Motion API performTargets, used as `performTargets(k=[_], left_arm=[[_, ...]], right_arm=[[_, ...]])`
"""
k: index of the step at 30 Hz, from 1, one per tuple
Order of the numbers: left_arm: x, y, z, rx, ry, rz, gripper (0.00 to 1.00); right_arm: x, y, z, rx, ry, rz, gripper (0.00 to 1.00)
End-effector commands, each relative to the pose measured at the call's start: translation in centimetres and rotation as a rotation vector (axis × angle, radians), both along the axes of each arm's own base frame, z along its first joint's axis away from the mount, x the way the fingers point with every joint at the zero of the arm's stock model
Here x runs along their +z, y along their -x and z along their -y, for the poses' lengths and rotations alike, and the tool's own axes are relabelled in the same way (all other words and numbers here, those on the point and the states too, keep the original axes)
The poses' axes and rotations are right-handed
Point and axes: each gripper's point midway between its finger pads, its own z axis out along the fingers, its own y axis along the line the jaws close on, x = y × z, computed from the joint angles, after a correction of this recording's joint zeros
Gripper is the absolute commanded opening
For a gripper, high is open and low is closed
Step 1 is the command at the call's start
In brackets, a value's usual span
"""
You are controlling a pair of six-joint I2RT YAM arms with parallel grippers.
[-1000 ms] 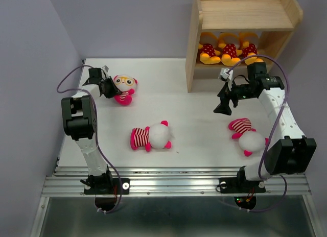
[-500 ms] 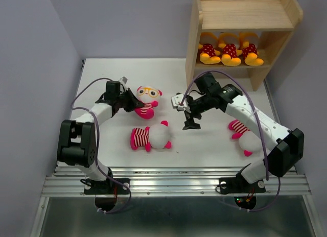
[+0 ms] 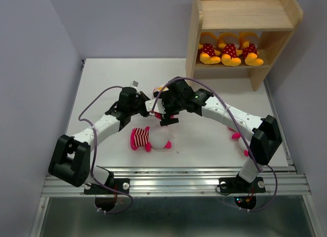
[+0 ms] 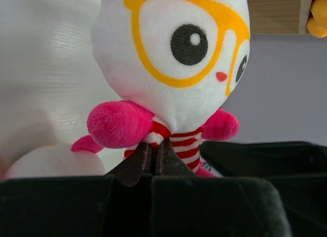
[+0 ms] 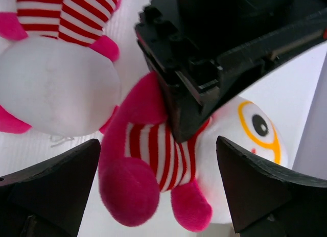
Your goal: Place and organize the stuffed toys onto the shelf
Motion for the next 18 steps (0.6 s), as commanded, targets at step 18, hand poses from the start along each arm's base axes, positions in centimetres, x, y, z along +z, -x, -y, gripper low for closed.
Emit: performTargets(k=[18], left_arm=[[4.4,0.5,0.0,0.052,0.132,0.106,0.00]], right_arm=[[0.5,-3.1,2.2,-0.098,0.061,0.193,0.72]])
